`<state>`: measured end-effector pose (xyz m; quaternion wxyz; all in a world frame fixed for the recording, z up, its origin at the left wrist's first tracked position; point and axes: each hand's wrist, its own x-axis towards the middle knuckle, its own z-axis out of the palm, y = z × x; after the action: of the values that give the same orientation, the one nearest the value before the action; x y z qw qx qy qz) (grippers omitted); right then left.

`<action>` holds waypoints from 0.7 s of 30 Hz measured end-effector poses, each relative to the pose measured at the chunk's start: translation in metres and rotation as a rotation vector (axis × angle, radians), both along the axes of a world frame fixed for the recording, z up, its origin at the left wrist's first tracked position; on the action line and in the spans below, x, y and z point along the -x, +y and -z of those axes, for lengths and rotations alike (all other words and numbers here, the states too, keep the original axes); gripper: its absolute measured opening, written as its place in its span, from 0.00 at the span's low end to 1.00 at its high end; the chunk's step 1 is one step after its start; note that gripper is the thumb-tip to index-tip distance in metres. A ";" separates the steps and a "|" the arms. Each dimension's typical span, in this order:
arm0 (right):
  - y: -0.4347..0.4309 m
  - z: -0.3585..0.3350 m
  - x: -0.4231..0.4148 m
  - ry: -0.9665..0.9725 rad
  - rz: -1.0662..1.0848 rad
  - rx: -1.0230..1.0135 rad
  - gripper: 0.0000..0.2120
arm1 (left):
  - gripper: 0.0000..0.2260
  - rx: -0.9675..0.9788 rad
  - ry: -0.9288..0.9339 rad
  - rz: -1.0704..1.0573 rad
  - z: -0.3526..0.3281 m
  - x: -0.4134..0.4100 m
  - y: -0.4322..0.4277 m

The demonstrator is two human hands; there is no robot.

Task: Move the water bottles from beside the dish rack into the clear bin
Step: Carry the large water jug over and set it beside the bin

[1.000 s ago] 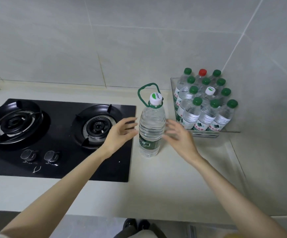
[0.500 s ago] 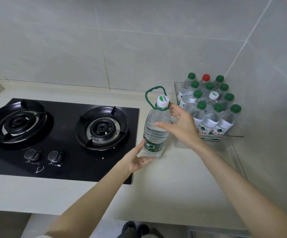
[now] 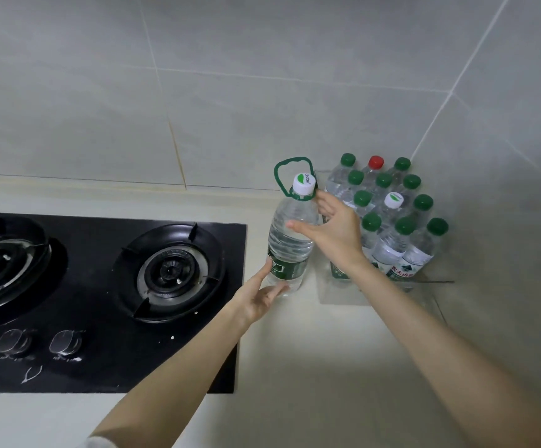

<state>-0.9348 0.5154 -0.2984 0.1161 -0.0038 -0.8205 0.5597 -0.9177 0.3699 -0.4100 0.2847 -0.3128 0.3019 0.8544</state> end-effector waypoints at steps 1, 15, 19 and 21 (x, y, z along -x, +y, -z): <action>0.002 -0.001 0.009 -0.003 0.013 0.008 0.35 | 0.24 0.010 0.015 0.006 -0.001 0.009 0.004; 0.027 0.006 0.130 -0.017 0.145 0.088 0.34 | 0.19 0.035 0.052 0.016 -0.008 0.133 0.042; 0.031 0.008 0.157 -0.015 0.142 0.125 0.34 | 0.20 0.022 0.055 0.015 -0.004 0.161 0.048; 0.032 0.010 0.168 -0.011 0.133 0.132 0.35 | 0.20 0.012 0.057 0.015 -0.002 0.171 0.049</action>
<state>-1.1027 0.5478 -0.3081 0.1481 -0.0687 -0.7805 0.6034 -1.0889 0.4193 -0.4079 0.2806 -0.2877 0.3174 0.8589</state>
